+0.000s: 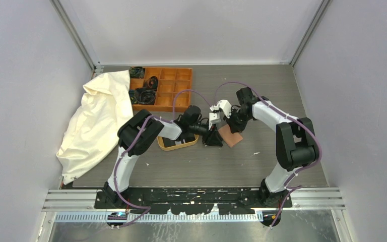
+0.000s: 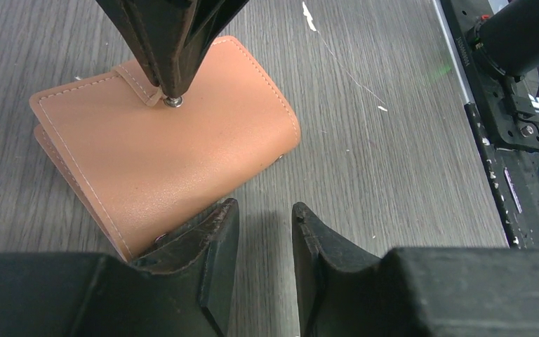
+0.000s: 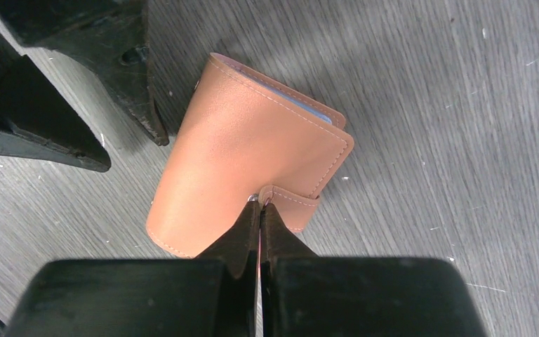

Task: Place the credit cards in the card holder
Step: Close the card holder at the center of the board.

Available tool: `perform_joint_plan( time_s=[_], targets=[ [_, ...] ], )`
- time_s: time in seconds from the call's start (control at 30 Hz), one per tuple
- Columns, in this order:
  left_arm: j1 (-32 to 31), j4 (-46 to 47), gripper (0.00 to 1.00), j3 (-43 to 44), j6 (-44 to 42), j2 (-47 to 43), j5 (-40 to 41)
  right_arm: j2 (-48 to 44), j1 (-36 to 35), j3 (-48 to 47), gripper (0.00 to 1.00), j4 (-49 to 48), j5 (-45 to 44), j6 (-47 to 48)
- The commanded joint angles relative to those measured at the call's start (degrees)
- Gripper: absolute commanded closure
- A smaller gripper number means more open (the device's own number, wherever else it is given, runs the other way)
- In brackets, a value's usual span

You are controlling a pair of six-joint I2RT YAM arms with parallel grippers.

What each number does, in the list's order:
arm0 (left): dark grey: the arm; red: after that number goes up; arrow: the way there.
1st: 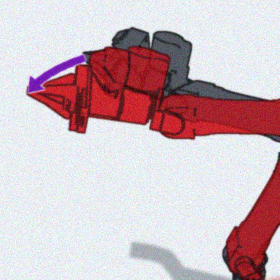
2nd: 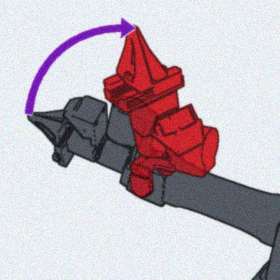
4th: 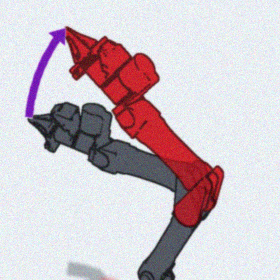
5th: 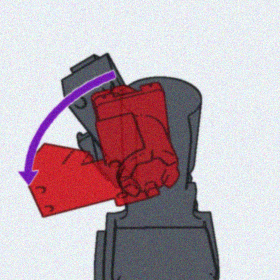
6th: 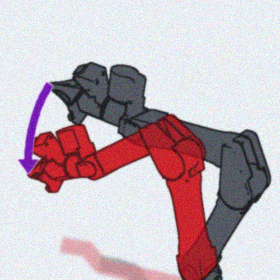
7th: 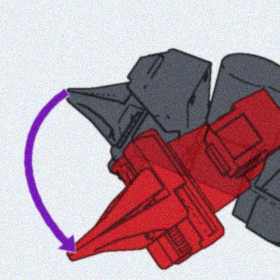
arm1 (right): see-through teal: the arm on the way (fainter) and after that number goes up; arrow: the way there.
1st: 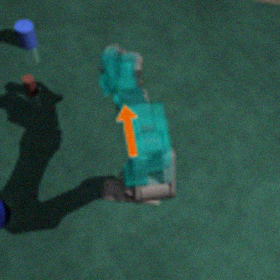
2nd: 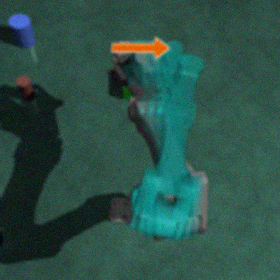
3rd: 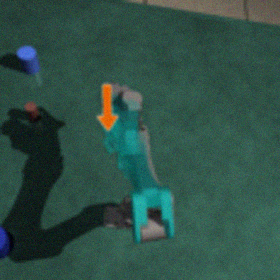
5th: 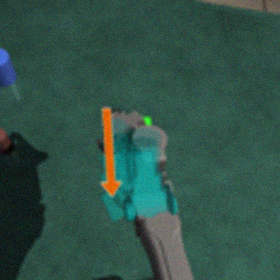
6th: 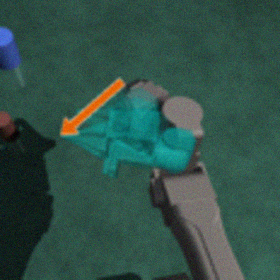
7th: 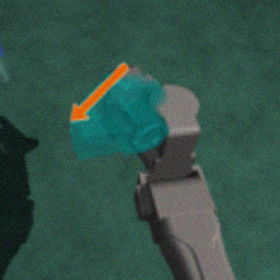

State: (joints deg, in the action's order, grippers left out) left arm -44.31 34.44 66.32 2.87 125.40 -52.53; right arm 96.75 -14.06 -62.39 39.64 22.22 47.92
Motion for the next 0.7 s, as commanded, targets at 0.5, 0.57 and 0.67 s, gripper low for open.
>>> perform_joint_plan(
  time_s=[0.5, 0.57, 0.67],
  targets=[
    [2.15, 22.85, 0.66, -8.60, 7.54, -5.31, 1.76, -1.41, -3.52, 6.80, 0.99, -3.24, -3.85, -0.09],
    [2.77, 26.97, 0.66, -10.47, 9.00, -5.91, 1.93, -1.43, -3.51, 6.97, 0.99, -3.33, -3.91, -0.11],
    [3.49, 31.89, 0.66, -12.25, 11.18, -6.22, 1.83, -1.39, -3.36, 6.86, 0.99, -3.04, -4.33, -0.11]
  ],
)
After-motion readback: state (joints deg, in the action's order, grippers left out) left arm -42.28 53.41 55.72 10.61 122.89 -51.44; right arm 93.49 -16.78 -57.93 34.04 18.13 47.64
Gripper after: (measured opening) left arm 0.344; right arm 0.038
